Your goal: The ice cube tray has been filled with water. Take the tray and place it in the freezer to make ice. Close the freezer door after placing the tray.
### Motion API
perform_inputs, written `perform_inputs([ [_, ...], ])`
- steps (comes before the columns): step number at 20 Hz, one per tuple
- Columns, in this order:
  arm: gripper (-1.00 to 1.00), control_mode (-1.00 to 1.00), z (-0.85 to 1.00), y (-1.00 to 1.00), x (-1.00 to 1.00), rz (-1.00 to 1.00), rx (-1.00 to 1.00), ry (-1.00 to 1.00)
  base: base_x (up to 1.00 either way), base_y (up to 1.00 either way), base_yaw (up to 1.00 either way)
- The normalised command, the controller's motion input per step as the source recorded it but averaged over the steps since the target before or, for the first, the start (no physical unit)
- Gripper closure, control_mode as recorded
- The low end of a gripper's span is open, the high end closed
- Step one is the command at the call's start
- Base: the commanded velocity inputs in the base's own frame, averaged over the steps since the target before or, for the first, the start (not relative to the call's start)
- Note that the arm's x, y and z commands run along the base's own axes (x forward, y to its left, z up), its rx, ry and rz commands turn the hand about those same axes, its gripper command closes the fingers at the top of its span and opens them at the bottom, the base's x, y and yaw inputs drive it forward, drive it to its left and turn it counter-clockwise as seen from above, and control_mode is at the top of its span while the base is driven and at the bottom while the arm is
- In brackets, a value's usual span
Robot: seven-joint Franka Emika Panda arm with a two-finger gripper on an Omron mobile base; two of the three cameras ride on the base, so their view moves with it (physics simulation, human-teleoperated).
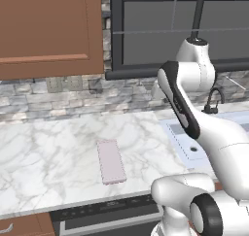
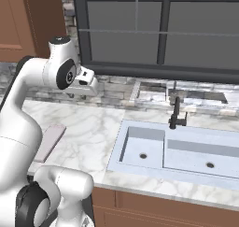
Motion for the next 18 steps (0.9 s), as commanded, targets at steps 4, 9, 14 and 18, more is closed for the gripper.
perform_inputs([
  [4,-1.00,-1.00,-0.04,0.00,-0.15,-0.02,0.00,0.00,0.00,0.00,0.00],
  [9,-1.00,-1.00,-0.23,0.00,-0.44,-0.05,0.00,0.00,0.00,0.00,0.00],
  [14,-1.00,-1.00,-0.22,0.00,-0.16,-0.05,0.00,-0.03,0.00,0.00,0.00],
  [18,-1.00,-1.00,-0.03,0.00,0.00,-0.08,0.01,-0.10,0.00,0.00,0.00],
])
